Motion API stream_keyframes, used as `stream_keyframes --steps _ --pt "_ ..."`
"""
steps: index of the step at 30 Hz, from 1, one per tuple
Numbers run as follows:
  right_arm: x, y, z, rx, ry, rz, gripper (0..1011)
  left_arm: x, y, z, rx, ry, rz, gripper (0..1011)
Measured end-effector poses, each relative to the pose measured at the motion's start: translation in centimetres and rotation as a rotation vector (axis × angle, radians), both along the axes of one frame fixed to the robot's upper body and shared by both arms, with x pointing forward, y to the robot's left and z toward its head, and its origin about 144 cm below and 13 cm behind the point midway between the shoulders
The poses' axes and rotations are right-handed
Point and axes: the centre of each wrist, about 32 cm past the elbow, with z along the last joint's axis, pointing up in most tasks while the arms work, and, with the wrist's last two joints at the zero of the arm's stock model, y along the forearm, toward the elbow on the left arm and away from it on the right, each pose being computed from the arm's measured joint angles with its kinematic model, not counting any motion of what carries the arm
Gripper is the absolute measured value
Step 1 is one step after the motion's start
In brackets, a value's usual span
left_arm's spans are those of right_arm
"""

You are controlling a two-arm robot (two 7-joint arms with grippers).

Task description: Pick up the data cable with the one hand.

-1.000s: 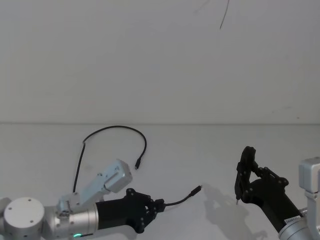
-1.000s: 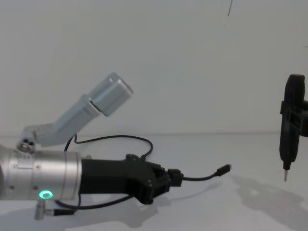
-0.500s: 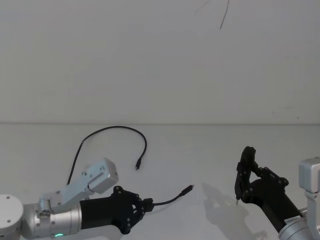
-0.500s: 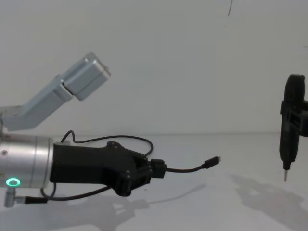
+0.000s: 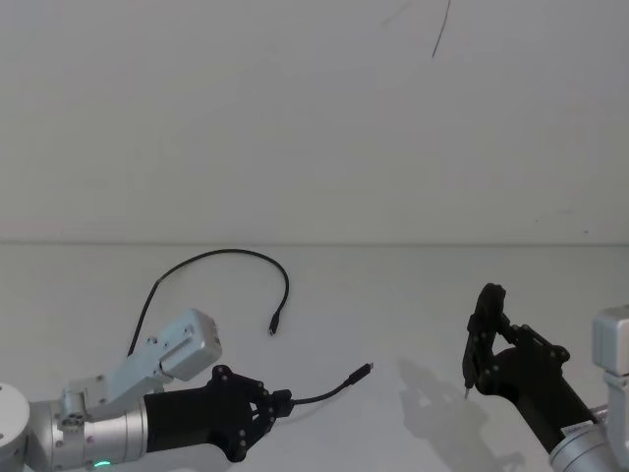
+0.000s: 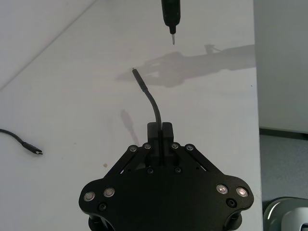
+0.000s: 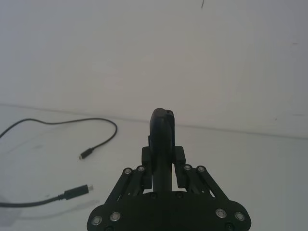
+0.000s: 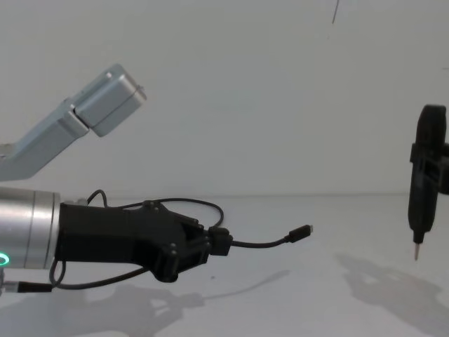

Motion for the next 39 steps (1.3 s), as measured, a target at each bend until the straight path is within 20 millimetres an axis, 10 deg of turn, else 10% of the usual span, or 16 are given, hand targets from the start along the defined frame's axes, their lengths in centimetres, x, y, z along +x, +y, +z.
stream_keyframes --steps 39 --pt "3.2 1.7 1.8 0.393 0.079 0.049 269 -0.4 0.3 0.4 0.004 0.000 0.003 43"
